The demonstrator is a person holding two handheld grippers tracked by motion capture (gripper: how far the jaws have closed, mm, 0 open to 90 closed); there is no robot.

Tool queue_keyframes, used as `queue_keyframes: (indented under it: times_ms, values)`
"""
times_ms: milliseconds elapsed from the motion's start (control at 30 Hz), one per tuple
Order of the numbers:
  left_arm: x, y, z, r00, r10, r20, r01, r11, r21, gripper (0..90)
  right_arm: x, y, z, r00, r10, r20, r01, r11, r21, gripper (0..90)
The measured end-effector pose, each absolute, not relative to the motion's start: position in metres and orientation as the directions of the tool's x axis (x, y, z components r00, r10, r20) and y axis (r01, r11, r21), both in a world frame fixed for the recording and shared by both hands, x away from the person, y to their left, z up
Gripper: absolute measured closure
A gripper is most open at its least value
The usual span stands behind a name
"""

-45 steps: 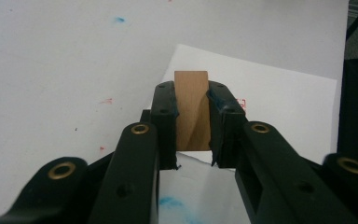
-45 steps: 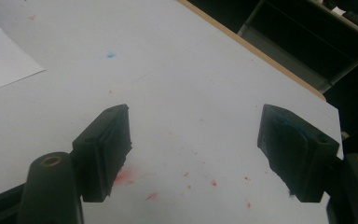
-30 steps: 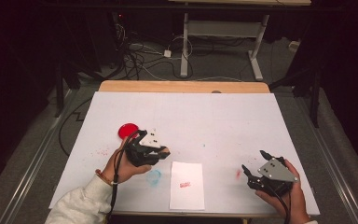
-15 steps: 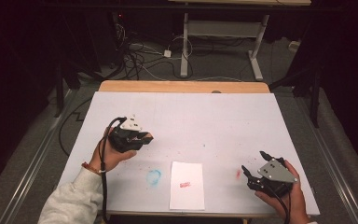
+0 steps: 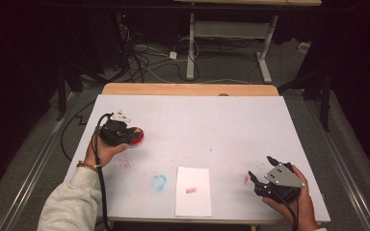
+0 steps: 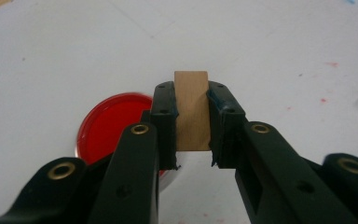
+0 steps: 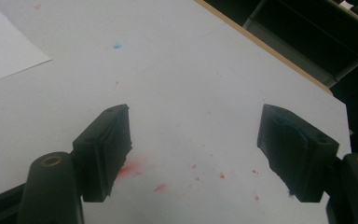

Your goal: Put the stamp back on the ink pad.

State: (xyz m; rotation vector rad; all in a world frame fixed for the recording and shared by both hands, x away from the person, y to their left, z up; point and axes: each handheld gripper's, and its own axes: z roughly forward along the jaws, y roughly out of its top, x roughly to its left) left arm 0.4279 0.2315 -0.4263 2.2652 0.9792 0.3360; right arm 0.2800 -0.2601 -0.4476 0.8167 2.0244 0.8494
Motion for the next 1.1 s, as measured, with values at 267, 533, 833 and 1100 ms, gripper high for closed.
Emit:
queue_keyframes:
  times_ms: [267,533,833,1100]
  values:
    - [0.444,0.237,-0.44,0.657,0.754,-0.013,0.615,-0.526,0.588,73.1,0.281,-0.26,-0.449,-0.496,0.769,-0.402,0.258,0.573,0.778,26.0]
    - [0.456,0.241,-0.452,0.637,0.769,-0.048,0.651,-0.504,0.568,72.8,0.281,-0.26,-0.451,-0.505,0.765,-0.399,0.255,0.574,0.778,25.8]
    - [0.459,0.241,-0.458,0.622,0.781,-0.06,0.668,-0.489,0.561,70.8,0.281,-0.26,-0.451,-0.503,0.764,-0.404,0.256,0.578,0.775,25.8]
    - [0.456,0.244,-0.452,0.618,0.784,-0.058,0.656,-0.473,0.588,65.3,0.28,-0.262,-0.449,-0.498,0.765,-0.408,0.249,0.577,0.778,25.7]
